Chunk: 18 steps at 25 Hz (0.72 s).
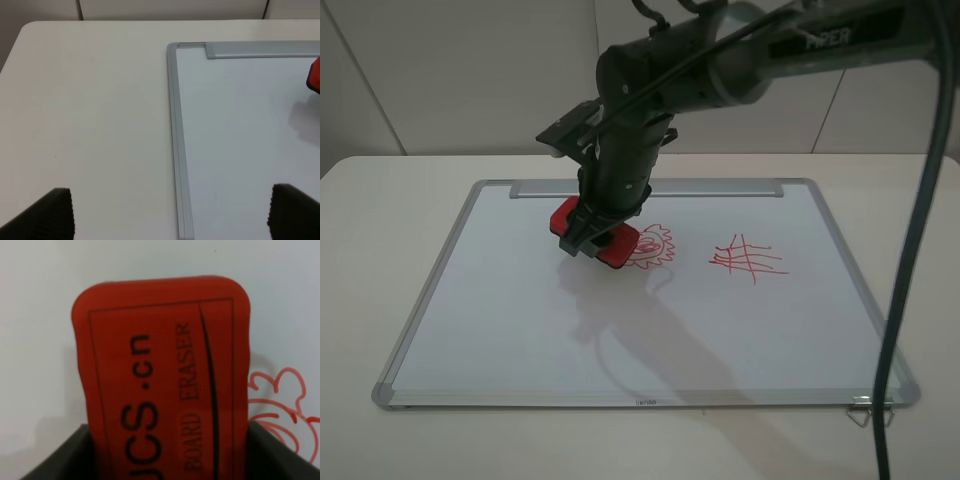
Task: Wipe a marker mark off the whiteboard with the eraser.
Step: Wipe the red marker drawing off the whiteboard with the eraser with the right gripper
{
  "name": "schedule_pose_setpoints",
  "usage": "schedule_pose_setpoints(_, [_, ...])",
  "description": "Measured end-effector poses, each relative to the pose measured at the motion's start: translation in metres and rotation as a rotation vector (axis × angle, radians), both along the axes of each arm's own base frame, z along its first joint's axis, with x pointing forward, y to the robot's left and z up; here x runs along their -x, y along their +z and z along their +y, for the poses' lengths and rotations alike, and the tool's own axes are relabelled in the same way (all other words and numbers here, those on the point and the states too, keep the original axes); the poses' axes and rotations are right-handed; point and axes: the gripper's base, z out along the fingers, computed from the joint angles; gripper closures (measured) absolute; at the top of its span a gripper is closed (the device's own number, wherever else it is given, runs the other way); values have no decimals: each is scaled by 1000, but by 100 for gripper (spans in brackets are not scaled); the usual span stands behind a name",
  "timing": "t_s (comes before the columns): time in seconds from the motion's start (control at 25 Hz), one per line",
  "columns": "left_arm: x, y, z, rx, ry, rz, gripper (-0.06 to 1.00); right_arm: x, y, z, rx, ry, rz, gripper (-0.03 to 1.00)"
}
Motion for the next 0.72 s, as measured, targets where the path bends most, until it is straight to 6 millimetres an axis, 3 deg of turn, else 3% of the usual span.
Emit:
schedule_pose_setpoints(0.4, [0, 0, 0, 0, 0, 0, 17, -19, -6, 10, -17, -355, 38, 47])
schedule_pose_setpoints(0.72, [0, 0, 0, 0, 0, 0, 17, -27, -36, 15, 50, -484, 102, 47])
